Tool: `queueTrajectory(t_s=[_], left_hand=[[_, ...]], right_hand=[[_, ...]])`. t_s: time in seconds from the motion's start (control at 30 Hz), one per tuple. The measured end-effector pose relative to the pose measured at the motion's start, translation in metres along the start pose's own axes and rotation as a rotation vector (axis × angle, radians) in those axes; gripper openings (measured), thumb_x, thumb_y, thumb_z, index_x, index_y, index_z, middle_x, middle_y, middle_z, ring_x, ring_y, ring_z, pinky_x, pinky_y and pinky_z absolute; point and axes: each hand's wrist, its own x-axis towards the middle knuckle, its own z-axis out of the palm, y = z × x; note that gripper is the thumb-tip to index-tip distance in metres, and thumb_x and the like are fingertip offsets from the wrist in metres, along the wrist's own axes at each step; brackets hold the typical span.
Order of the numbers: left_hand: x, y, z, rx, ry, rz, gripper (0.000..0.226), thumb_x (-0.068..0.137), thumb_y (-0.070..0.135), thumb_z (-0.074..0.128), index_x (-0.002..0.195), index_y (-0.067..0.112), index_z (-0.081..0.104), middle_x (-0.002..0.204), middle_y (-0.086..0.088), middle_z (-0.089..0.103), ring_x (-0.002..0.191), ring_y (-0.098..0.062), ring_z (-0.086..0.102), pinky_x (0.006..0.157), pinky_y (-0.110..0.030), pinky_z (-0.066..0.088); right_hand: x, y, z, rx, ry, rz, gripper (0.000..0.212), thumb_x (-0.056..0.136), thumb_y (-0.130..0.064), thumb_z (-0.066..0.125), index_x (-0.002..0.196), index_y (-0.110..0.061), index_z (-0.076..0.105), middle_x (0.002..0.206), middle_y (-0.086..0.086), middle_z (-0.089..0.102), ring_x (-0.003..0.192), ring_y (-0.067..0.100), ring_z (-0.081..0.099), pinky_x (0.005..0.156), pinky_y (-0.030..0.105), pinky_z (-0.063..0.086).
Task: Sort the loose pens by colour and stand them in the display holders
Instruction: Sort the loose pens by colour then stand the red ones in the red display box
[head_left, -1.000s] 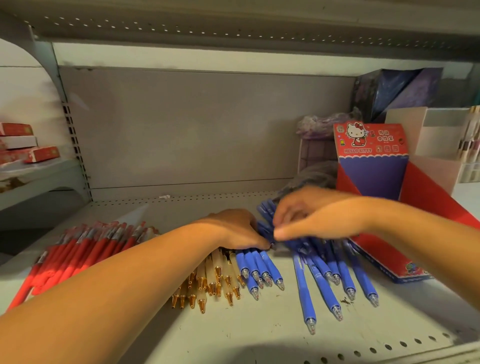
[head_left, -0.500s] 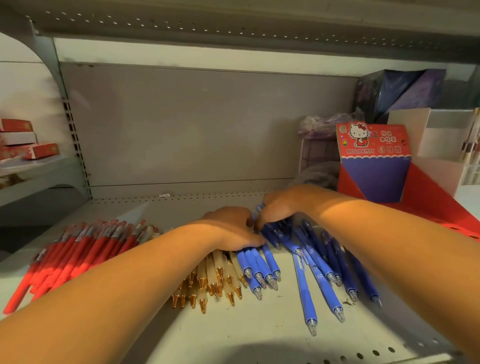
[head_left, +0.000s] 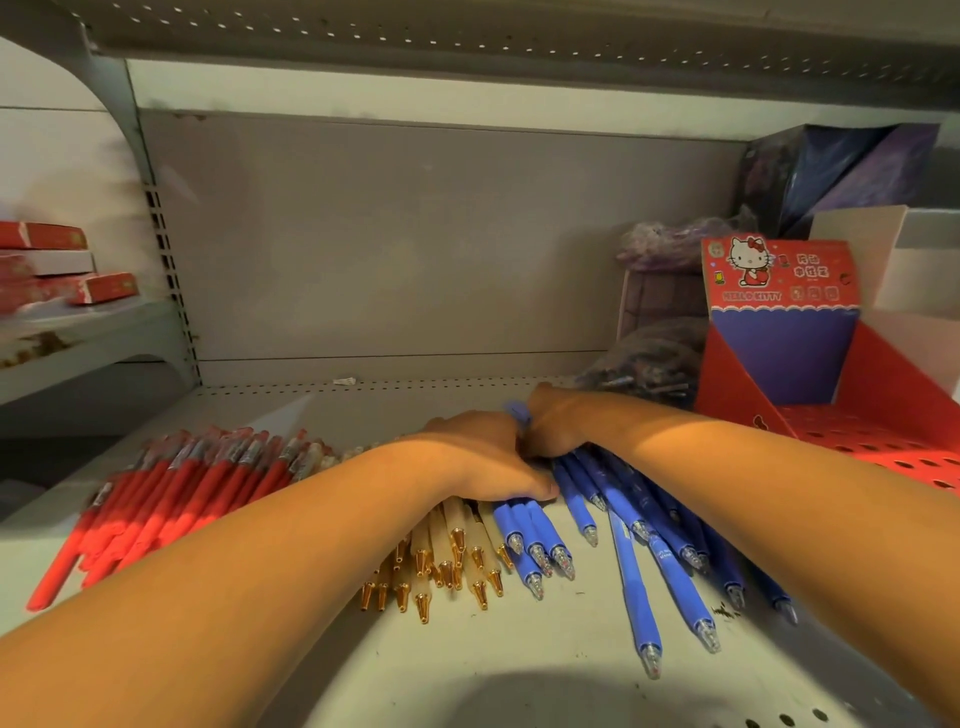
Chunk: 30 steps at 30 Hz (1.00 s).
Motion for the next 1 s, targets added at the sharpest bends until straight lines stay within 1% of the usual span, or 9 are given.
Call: queueTrajectory(t_s=[0.1, 0.17, 0.37, 0.43, 0.5, 0.6, 0.7, 0.83, 1.0], left_hand=[[-0.001, 0.0, -0.001, -0.02, -0.015, 0.015, 0.033, 0.084, 0.056, 0.062, 0.102, 0.03, 0.055, 0.106, 0.002, 0.066, 0.078, -0.006, 0.054, 0.065, -0.023, 0.045], [-0.002, 0.0, -0.001, -0.019, -0.026, 0.002, 0.041, 0.082, 0.058, 0.061, 0.11, 0.029, 0.057, 0.11, 0.002, 0.065, 0.088, -0.009, 0.058, 0.078, -0.029, 0.05], [-0.004, -0.003, -0.007, -0.041, -0.016, -0.016, 0.046, 0.089, 0.045, 0.058, 0.125, 0.017, 0.058, 0.113, 0.0, 0.063, 0.1, -0.017, 0.059, 0.094, -0.039, 0.049], [-0.003, -0.004, -0.008, -0.052, 0.007, -0.016, 0.035, 0.094, 0.033, 0.05, 0.119, 0.013, 0.063, 0.105, -0.003, 0.063, 0.095, -0.019, 0.058, 0.089, -0.037, 0.049], [-0.004, -0.004, -0.009, -0.098, 0.006, 0.008, 0.026, 0.094, 0.03, 0.045, 0.099, 0.013, 0.065, 0.095, -0.006, 0.063, 0.085, -0.02, 0.056, 0.074, -0.034, 0.045], [-0.004, -0.001, -0.009, -0.155, -0.002, 0.036, 0.02, 0.089, 0.033, 0.049, 0.084, 0.017, 0.059, 0.081, -0.005, 0.056, 0.074, -0.017, 0.048, 0.065, -0.032, 0.036], [-0.005, -0.001, -0.006, -0.127, -0.038, 0.034, 0.029, 0.085, 0.044, 0.057, 0.095, 0.018, 0.062, 0.089, -0.005, 0.063, 0.077, -0.016, 0.054, 0.068, -0.031, 0.043], [-0.005, -0.002, -0.005, -0.021, -0.067, -0.01, 0.064, 0.079, 0.06, 0.063, 0.129, 0.022, 0.05, 0.12, 0.0, 0.064, 0.097, -0.014, 0.061, 0.091, -0.038, 0.053], [-0.001, -0.005, -0.005, -0.083, 0.056, -0.02, 0.053, 0.091, 0.038, 0.055, 0.138, 0.017, 0.045, 0.119, -0.003, 0.059, 0.093, -0.013, 0.055, 0.08, -0.027, 0.048]], right_hand=[[-0.003, 0.002, -0.005, 0.029, -0.003, -0.009, 0.014, 0.091, -0.025, 0.059, 0.084, -0.013, 0.057, 0.084, 0.005, 0.061, 0.076, 0.024, 0.061, 0.069, 0.036, 0.052], [-0.005, 0.001, -0.013, 0.067, -0.002, -0.027, 0.015, 0.094, -0.024, 0.054, 0.09, -0.01, 0.056, 0.085, 0.008, 0.059, 0.085, 0.026, 0.061, 0.078, 0.035, 0.05], [-0.027, 0.008, -0.024, 0.316, 0.05, 0.033, 0.017, 0.093, -0.018, 0.05, 0.078, -0.011, 0.053, 0.07, 0.007, 0.052, 0.064, 0.022, 0.05, 0.062, 0.029, 0.04], [-0.031, 0.003, -0.018, 0.492, 0.01, 0.055, 0.017, 0.092, -0.012, 0.048, 0.076, -0.011, 0.052, 0.068, 0.009, 0.052, 0.058, 0.023, 0.051, 0.059, 0.031, 0.043], [-0.035, -0.006, -0.014, 0.631, -0.027, 0.067, 0.012, 0.092, -0.008, 0.048, 0.085, -0.008, 0.058, 0.079, 0.015, 0.058, 0.067, 0.026, 0.058, 0.066, 0.037, 0.052], [-0.036, -0.017, -0.012, 0.608, 0.004, 0.081, 0.016, 0.096, -0.014, 0.046, 0.088, -0.009, 0.06, 0.086, 0.015, 0.061, 0.078, 0.027, 0.06, 0.08, 0.04, 0.055], [-0.032, -0.016, -0.013, 0.651, 0.117, 0.095, 0.014, 0.099, -0.013, 0.044, 0.099, -0.009, 0.057, 0.079, 0.01, 0.055, 0.07, 0.023, 0.054, 0.065, 0.03, 0.046], [-0.032, -0.002, -0.018, 0.777, 0.177, 0.182, 0.013, 0.097, -0.004, 0.041, 0.09, -0.001, 0.052, 0.063, 0.015, 0.052, 0.051, 0.025, 0.05, 0.049, 0.025, 0.04], [-0.055, 0.002, -0.019, 0.87, -0.102, 0.192, 0.03, 0.101, -0.019, 0.044, 0.076, -0.005, 0.053, 0.052, 0.011, 0.05, 0.045, 0.021, 0.046, 0.047, 0.025, 0.039]])
